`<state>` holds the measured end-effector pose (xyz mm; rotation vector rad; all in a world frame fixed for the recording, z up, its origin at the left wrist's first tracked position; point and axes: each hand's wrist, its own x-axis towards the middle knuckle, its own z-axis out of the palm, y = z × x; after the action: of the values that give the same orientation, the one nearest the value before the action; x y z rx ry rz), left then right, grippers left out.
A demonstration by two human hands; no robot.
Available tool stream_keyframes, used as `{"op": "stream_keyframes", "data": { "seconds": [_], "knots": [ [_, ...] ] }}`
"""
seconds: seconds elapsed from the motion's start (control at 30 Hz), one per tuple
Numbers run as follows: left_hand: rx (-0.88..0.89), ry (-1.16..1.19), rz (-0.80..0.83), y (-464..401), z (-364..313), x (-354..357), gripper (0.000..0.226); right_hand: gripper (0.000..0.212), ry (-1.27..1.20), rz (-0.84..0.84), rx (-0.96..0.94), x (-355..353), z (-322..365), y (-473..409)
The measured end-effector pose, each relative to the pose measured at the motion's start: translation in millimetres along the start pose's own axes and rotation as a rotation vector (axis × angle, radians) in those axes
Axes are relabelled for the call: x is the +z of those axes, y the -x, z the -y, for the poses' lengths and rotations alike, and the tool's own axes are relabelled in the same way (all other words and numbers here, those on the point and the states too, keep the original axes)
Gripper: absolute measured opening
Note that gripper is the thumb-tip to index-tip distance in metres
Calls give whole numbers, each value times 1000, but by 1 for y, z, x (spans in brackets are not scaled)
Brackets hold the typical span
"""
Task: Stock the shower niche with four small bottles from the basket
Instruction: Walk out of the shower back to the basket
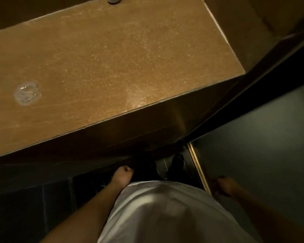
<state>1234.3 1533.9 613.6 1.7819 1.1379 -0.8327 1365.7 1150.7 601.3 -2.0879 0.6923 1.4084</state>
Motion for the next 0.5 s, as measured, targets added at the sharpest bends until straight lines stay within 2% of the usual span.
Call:
{"op": "stream_keyframes", "data": {
  "seconds": [0.07,0.17,0.33,0.4,0.5],
  "knots": [
    [42,-18,38,-9,-6,-3,18,22,-89,-68,-21,-6,-2,2],
    [97,-60,123,-25,-15,-9,19,24,-361,-160,-60,-4,-2,24],
    [248,-414,259,-40,-17,-19,22,18,-817,-290,-22,58,-28,80],
    [273,-570,290,-49,-7,-24,23,16,-833,-280,59,109,-46,104],
    [309,-686,290,-46,0,-34,22,21,-652,-199,86,212,-89,135]
  ]
}}
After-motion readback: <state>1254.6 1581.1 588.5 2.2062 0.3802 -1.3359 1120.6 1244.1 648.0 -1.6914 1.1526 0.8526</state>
